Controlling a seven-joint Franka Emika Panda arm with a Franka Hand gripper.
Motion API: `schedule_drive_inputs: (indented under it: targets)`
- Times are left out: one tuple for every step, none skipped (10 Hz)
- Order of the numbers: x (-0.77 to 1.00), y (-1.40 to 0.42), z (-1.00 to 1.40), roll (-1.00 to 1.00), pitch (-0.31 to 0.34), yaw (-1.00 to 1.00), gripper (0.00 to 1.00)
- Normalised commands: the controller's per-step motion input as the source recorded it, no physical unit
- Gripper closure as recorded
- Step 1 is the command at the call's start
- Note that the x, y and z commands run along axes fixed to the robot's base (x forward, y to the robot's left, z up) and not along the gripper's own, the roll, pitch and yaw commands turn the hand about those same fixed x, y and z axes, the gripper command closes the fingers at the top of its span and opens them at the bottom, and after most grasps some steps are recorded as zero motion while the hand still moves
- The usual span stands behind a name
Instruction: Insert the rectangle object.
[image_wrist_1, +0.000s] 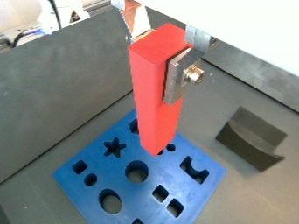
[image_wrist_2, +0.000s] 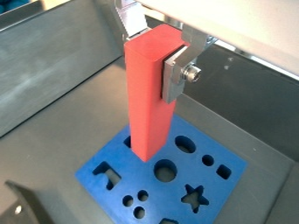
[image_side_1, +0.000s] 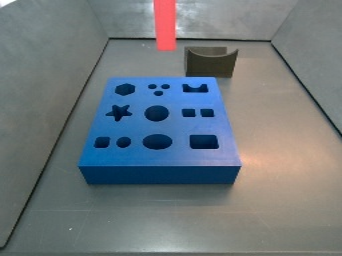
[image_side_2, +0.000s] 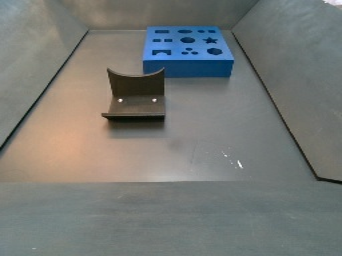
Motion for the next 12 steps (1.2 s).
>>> schedule_drive_inputs:
  targets:
    - [0.09,-0.36,-0.24,0.0,-0.011,-0.78,1.0]
    - [0.08,-0.35,-0.19,0.0,-0.001,-0.79,1.0]
    - [0.09,-0.35,-0.18,0.0,0.0,-0.78,1.0]
    - [0.15,-0.36,-0.17,0.0,0.0,-0.73,1.0]
    - [0.16,-0.36,-0.17,0.0,0.0,-0.72,1.0]
    - [0.13,-0.35,-0.16,0.0,0.0,-0.74,1.0]
    - [0.04,-0.33,-0.19,0.0,0.0,-0.82,1.0]
    - [0.0,-0.3,-0.2,0.0,-0.01,-0.9,1.0]
    - [0.0,-0.29,-0.21,0.0,-0.016,-0.91,1.0]
    - [0.01,-0.27,-0.13,-0.01,-0.004,-0.89,1.0]
    - [0.26,-0.22,-0.16,-0.03,0.0,-0.76,1.0]
    - [0.41,-0.14,-0.21,-0.02,0.0,-0.69,1.0]
